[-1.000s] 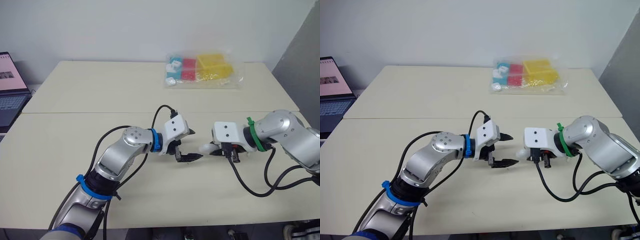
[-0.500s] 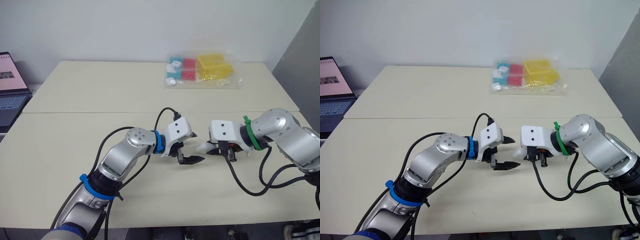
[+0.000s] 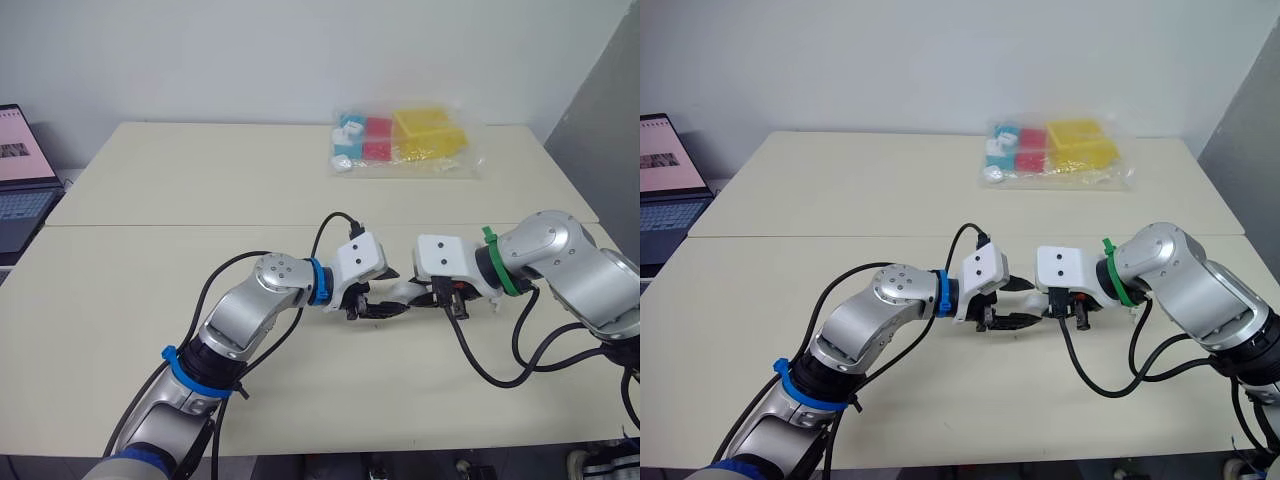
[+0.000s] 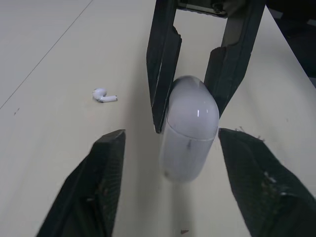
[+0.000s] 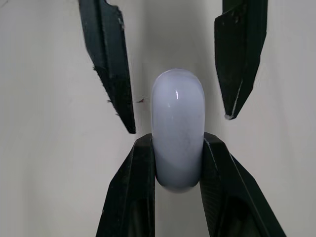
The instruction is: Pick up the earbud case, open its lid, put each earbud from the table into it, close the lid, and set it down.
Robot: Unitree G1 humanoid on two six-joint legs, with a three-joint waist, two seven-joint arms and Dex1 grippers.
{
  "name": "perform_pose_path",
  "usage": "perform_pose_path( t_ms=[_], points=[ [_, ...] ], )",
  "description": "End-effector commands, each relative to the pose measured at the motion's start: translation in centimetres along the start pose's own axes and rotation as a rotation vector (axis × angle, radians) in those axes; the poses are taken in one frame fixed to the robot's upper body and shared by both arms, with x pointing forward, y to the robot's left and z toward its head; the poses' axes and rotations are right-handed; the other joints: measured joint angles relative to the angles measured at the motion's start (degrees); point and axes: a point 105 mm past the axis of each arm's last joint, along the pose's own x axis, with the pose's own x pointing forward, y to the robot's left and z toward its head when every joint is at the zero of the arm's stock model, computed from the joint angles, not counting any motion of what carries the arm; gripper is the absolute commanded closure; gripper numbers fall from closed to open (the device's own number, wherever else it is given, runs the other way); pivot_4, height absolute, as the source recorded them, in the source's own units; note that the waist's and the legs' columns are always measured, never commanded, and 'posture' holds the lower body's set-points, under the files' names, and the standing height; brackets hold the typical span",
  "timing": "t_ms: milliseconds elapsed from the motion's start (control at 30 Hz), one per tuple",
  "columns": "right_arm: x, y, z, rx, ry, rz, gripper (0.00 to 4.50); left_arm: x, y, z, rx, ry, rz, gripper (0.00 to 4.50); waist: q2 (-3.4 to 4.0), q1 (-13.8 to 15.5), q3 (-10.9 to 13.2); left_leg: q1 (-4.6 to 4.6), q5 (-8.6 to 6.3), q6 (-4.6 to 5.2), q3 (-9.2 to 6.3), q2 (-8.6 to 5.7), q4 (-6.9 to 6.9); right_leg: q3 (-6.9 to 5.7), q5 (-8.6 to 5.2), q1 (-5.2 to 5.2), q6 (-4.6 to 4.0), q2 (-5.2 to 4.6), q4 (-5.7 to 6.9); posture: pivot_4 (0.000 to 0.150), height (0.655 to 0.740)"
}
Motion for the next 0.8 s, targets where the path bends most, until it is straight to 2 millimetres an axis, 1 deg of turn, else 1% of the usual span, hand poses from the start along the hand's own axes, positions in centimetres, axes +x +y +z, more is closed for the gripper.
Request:
perform_pose_path(
  t_ms=[33, 133, 567, 633, 733, 800],
  points=[
    [-0.9, -0.4, 0.7, -0.041, -0.012, -0.042, 3.72, -0.1, 0.0, 1.2, 0.044, -0.032, -0.006, 2.67, 0.00, 0.00, 0.00, 0.00, 0.00, 0.00, 0.00, 0.00, 0.00, 0.00, 0.00, 0.00, 0.00, 0.00, 0.00, 0.150, 0.7400],
    [-0.8, -0.4, 0.6, -0.040, -0.015, -0.042, 3.72, -0.1, 0.1, 1.1, 0.044, -0.029, -0.001, 3.59, 0.00, 0.00, 0.00, 0.00, 0.00, 0.00, 0.00, 0.00, 0.00, 0.01, 0.00, 0.00, 0.00, 0.00, 0.00, 0.150, 0.7400],
    [-0.9, -0.1, 0.5, -0.029, -0.032, -0.029, 3.72, 0.0, 0.1, 0.7, 0.054, -0.017, 0.007, 3.63, 0.00, 0.00, 0.00, 0.01, 0.00, 0.00, 0.00, -0.01, 0.02, 0.01, 0.00, 0.01, 0.00, 0.00, 0.02, 0.150, 0.7400],
    [-1.0, -0.1, 0.3, -0.024, -0.027, -0.028, 2.98, 0.0, 0.0, 0.6, 0.055, -0.017, 0.006, 3.63, 0.00, 0.00, 0.00, 0.01, 0.00, 0.00, -0.01, -0.01, 0.02, 0.00, 0.00, 0.01, 0.00, 0.00, 0.02, 0.150, 0.7400],
    [-1.4, -0.5, -0.1, -0.011, -0.014, -0.056, 2.01, 0.0, -0.1, 0.4, 0.056, -0.013, 0.007, 3.71, 0.00, 0.00, 0.00, 0.03, 0.00, 0.00, 0.00, -0.01, 0.03, 0.00, 0.00, 0.03, 0.00, 0.00, 0.03, 0.150, 0.7400],
    [-1.9, -0.7, -0.4, -0.004, -0.006, -0.076, 1.29, -0.1, 0.1, 0.2, 0.049, -0.010, 0.018, 3.71, 0.00, 0.01, 0.00, 0.03, 0.00, 0.00, 0.00, -0.01, 0.03, 0.00, 0.00, 0.03, 0.00, 0.00, 0.03, 0.150, 0.7400]
  ],
)
